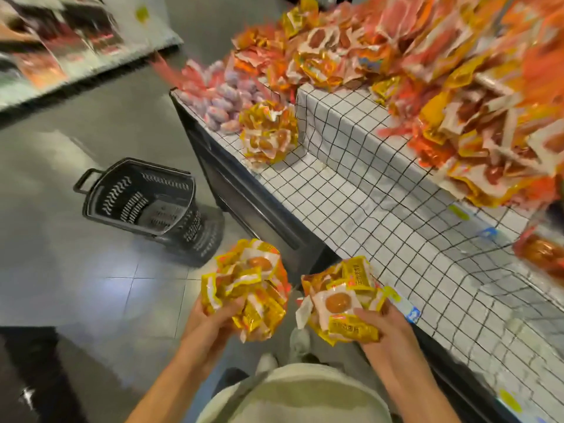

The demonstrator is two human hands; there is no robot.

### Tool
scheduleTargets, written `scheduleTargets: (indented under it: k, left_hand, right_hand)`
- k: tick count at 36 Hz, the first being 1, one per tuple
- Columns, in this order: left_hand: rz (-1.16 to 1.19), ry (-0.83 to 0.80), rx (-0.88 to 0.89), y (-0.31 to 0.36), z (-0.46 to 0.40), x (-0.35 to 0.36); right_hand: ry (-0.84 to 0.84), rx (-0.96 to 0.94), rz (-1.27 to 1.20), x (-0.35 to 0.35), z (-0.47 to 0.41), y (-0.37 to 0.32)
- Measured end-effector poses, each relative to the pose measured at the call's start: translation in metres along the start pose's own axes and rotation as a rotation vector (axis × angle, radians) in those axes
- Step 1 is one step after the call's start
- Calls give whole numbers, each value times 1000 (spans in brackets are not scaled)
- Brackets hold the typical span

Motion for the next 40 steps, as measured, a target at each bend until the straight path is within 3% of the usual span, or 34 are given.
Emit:
scheduleTargets:
  k: [13,24,33,40]
  left_hand:
    - [13,97,66,71,-88,30]
    - [-37,86,158,164,-183,84]
    - [-136,-97,172,246,-275,111]
    - [-175,-411,171,302,-361,113]
  right_hand:
    - [-33,43,-54,47,-120,-64]
    - [-31,79,-22,89,-192,-114]
    - [95,40,-74,110,-228,-117]
    - [258,-68,-172,131,-241,-99]
Point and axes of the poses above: each hand's wrist, its own z-axis away from the middle knuckle, its own x-axis out of the palm, y = z × x, the point moved 4 cm from there along -z, towards the middle knuckle, and after that the axes turned 8 degrees about -z, right-handed, at the moved point
